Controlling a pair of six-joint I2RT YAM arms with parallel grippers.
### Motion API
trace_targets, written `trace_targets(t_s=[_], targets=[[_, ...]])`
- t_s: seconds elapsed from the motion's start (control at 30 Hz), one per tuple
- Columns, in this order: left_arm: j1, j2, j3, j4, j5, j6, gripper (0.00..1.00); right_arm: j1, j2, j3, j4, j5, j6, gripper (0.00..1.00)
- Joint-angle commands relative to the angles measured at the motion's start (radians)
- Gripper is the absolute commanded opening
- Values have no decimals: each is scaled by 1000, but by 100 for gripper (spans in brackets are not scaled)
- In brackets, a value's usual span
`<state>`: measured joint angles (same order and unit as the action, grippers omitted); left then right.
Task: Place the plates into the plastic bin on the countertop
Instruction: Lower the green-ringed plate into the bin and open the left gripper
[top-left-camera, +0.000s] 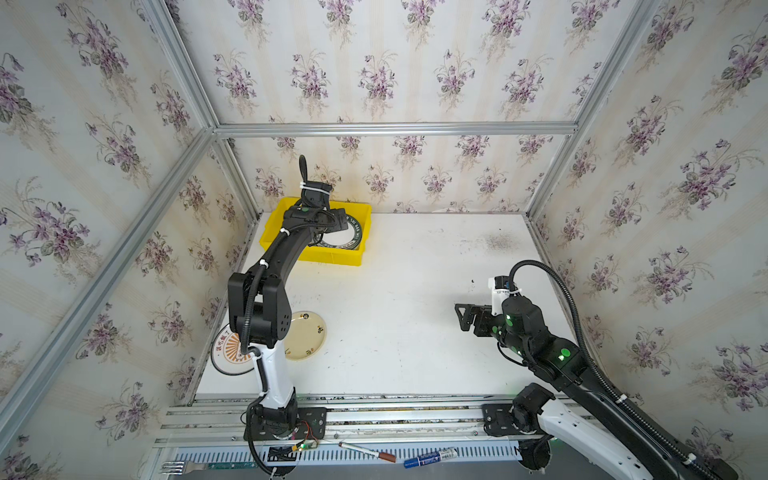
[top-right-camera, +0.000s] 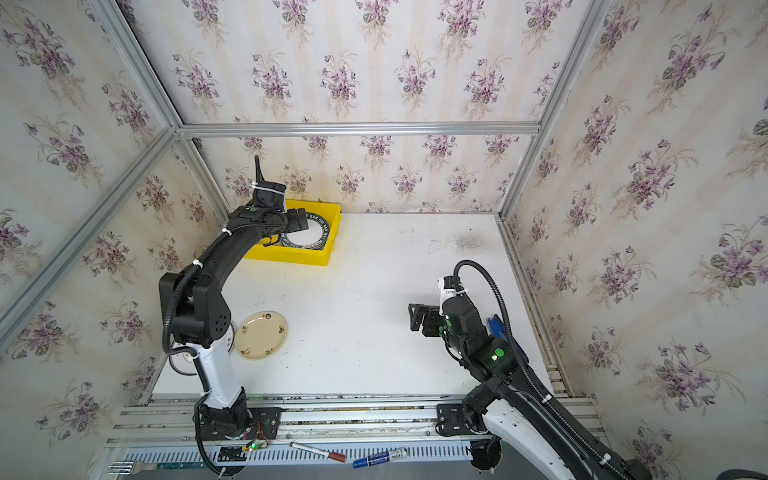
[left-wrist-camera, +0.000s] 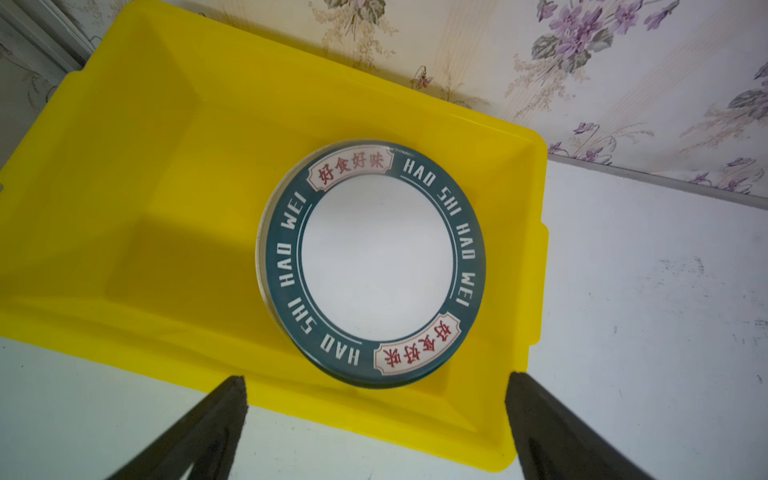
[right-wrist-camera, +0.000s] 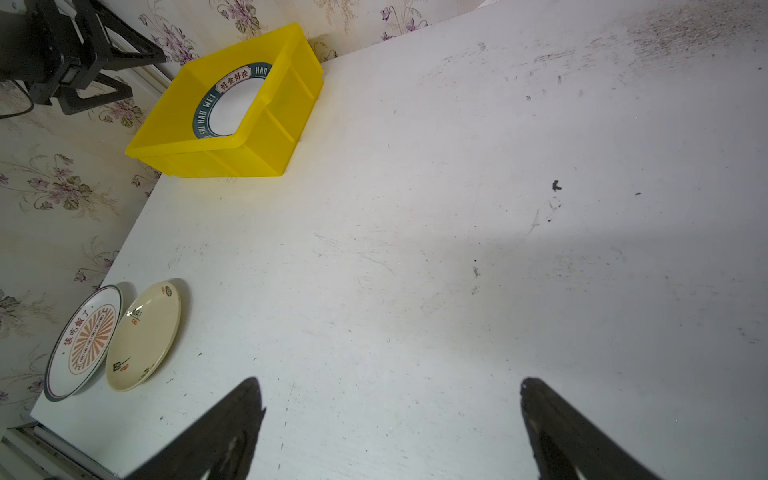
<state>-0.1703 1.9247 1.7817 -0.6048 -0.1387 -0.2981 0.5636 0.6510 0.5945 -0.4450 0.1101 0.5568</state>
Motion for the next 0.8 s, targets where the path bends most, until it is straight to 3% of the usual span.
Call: trace_targets(t_s=[0.0, 0.23, 0.57, 0.77], targets=[[-19, -87, -74, 3, -21, -6, 100, 0, -1, -7, 10, -32, -1, 99], [-21, -468, -461, 33, -82, -95, 100, 1, 11, -4, 41, -183, 62, 98], [-20, -993, -977, 32, -77, -257, 100, 0, 36, -43, 60, -247, 84, 97], [-19, -1201, -1112, -59, -81, -336, 100, -2, 22, -52, 54, -278, 92, 97]])
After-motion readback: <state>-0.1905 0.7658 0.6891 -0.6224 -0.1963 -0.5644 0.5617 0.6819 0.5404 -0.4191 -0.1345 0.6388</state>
